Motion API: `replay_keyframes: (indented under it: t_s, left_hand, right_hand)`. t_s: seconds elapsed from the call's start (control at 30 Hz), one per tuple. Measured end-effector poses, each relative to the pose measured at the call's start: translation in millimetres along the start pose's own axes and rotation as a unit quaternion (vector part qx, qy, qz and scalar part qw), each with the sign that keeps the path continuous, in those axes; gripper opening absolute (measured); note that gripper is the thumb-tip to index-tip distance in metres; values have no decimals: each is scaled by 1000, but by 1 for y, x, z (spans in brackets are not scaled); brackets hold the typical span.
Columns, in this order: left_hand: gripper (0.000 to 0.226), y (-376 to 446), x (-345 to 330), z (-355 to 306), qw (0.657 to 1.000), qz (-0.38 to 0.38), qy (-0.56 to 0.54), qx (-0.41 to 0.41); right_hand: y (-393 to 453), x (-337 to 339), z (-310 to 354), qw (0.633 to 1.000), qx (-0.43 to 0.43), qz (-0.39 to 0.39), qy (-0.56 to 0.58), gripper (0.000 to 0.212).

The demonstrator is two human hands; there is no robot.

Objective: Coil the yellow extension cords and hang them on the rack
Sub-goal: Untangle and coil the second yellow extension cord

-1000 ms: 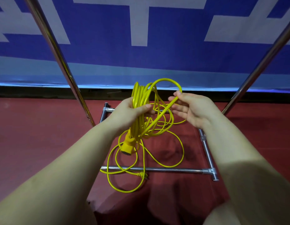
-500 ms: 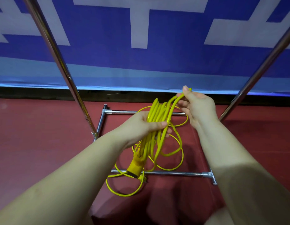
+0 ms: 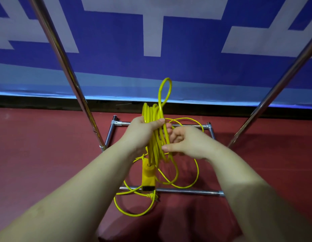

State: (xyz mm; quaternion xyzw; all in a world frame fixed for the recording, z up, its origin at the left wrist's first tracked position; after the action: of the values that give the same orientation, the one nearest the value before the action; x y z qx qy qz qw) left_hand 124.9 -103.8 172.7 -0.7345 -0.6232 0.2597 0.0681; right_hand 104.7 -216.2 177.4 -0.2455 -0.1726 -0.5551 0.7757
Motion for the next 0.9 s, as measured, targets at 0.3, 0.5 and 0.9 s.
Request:
replay_keyframes:
  t_s: [0.3, 0.5, 0.9]
  left_hand:
    - [9, 5, 31, -19, 996, -73, -26, -47]
    - [7, 7, 46, -26, 991, -100, 54, -74]
    - [8, 1, 48, -45, 989, -65, 57, -119]
  right_hand:
    - [3, 36, 11, 966, 87, -241, 37, 9]
    - [-11, 77, -8, 924, 41, -371, 83, 13]
    - [4, 50, -15, 958, -70, -156, -229, 22]
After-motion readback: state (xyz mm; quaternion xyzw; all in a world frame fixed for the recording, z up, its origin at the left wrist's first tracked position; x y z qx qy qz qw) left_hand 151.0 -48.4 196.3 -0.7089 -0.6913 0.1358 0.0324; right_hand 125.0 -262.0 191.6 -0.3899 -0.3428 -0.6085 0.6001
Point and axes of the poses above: each hand's wrist, its own y-axis towards the middle knuckle, its own x-axis out of the back of the hand, z = x × y, the point moved 8 cm from there along y, towards the middle knuckle, and after that the axes turned 7 degrees about x, right-handed, at the moved point
